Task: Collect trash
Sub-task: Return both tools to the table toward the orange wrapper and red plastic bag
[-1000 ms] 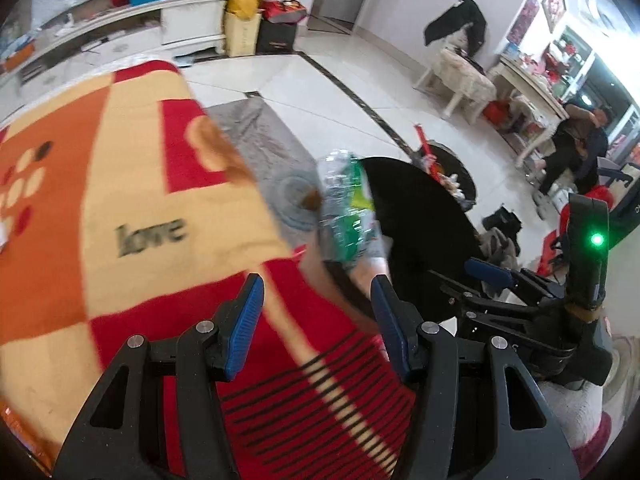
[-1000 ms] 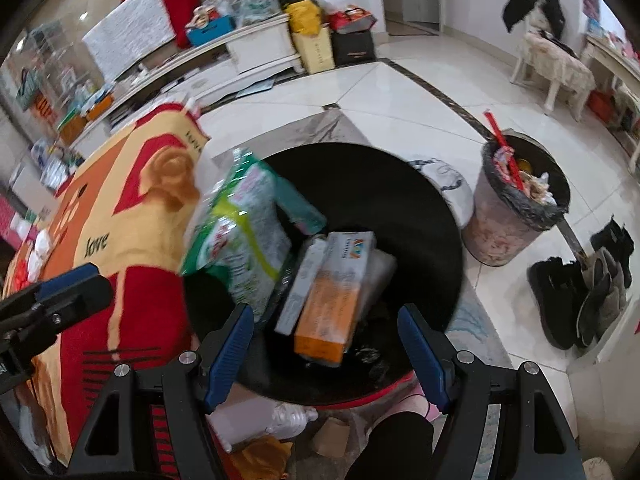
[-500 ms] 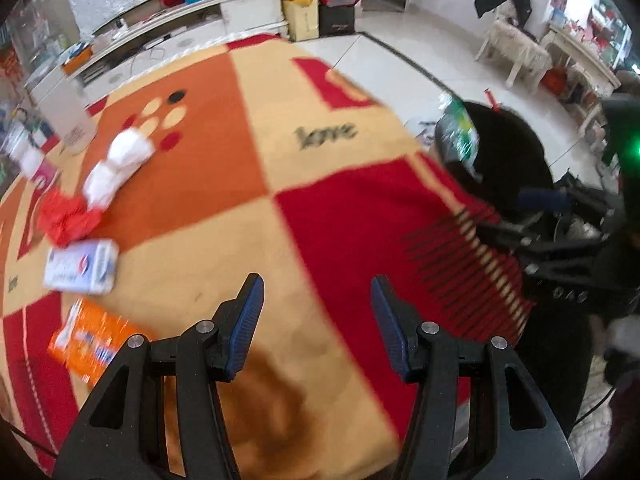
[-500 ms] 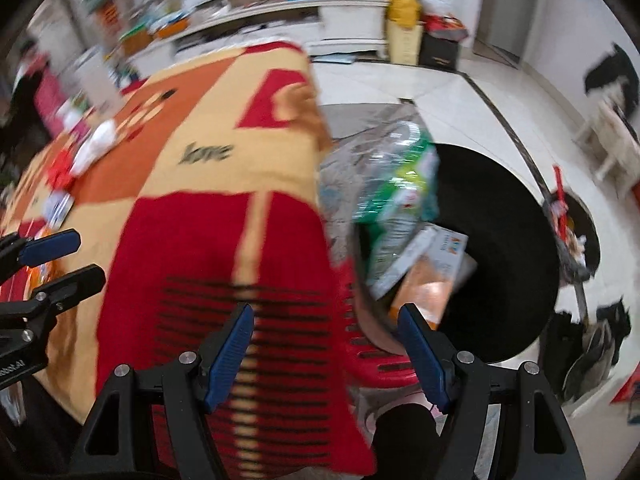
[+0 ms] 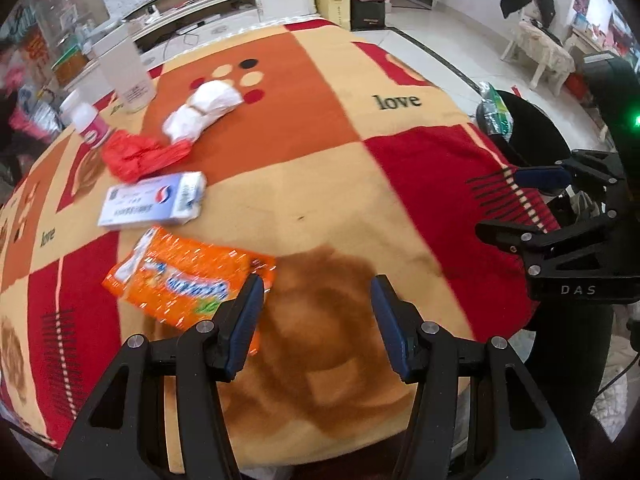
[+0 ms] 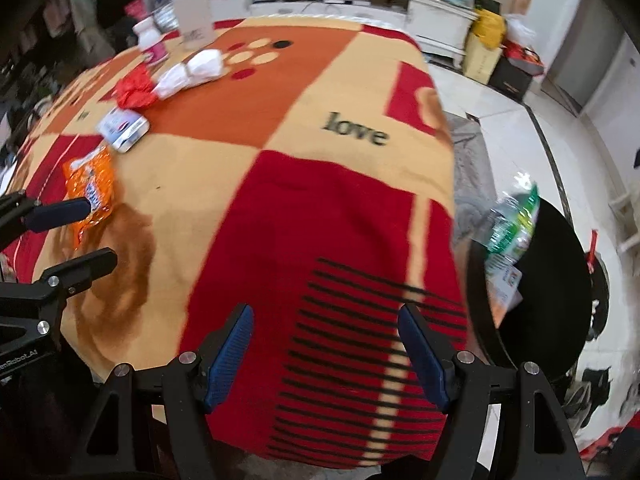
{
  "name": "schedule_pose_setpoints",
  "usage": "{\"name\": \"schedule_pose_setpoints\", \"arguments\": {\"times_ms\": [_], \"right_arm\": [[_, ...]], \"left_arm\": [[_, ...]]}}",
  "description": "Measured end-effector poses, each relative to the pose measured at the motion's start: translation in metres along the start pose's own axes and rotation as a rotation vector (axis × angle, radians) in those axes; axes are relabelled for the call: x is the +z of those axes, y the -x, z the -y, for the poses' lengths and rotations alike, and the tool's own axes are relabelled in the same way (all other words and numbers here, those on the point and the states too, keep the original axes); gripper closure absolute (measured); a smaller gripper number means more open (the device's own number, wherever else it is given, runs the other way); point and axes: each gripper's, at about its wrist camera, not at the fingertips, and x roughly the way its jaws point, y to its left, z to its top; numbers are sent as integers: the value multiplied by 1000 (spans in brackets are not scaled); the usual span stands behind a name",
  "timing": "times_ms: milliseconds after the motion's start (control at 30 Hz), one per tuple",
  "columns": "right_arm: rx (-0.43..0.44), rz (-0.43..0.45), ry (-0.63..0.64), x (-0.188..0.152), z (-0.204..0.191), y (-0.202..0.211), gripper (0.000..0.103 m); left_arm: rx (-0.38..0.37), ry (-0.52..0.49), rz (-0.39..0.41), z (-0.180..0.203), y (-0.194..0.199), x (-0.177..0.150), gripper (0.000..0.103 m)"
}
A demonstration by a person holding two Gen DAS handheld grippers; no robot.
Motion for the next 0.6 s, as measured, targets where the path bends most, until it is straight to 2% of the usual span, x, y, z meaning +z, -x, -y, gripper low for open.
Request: {"name": "schedule_pose_setpoints", "arguments": {"times_ms": [233,600], "right_arm": [[24,-4,60,16,-32,-4,31],[26,-6,127,37,-63,-6,31]], "left_arm": [[4,70,9,-33,14,-10,49],[46,156,22,-87,29,-24,49]]}}
